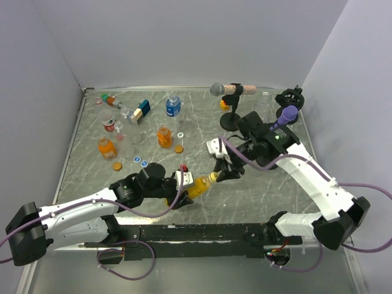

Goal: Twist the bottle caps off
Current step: Unscrew the bottle cap from the plastic bottle, then place the bottle cap at the center of the board.

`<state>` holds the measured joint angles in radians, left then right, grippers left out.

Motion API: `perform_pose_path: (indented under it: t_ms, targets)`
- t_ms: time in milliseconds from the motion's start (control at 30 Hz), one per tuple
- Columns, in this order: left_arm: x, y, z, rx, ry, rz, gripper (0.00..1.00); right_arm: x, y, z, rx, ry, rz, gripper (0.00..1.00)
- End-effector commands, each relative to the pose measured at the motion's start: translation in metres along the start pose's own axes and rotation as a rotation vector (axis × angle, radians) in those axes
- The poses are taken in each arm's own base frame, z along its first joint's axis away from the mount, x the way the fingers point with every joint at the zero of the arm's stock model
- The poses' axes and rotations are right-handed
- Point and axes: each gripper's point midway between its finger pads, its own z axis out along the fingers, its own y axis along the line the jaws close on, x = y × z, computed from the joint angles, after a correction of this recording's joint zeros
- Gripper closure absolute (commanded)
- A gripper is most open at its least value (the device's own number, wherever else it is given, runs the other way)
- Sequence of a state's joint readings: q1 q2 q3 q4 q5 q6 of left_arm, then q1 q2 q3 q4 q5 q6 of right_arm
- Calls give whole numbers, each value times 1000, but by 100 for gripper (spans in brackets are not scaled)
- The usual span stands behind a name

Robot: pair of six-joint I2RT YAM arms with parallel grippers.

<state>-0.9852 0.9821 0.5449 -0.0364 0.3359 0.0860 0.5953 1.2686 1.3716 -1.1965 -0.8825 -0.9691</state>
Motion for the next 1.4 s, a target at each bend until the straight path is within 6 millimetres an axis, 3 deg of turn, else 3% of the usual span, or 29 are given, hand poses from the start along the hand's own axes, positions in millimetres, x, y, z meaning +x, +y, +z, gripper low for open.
perform_pose_path:
  t_ms: [0,200,500,733,967,1100,1200,1367]
  targets:
    - [-62,-2,-13,4,-208,80,74,-20,-12,-3,49,-27,-350,80]
    - [-58,-3,-18,2,-211,87,74,-29,-15,-12,80,-20,-394,80]
    - [-57,-8,-20,24,-218,87,74,-31,-4,-22,85,-13,-502,79]
    - [-63,-9,-17,37,-237,85,74,-27,10,-12,6,-59,-445,79]
    - [-60,-8,-17,34,-219,86,74,-42,21,-34,51,-59,-484,79]
    - [-60,-8,-20,31,-239,83,74,-35,28,-32,29,-60,-451,79]
    - [-61,-7,-23,21,-244,77,74,-27,12,-37,120,-47,-357,79]
    - [-64,-7,-39,-15,-272,78,74,-25,-39,-57,283,-159,-53,79]
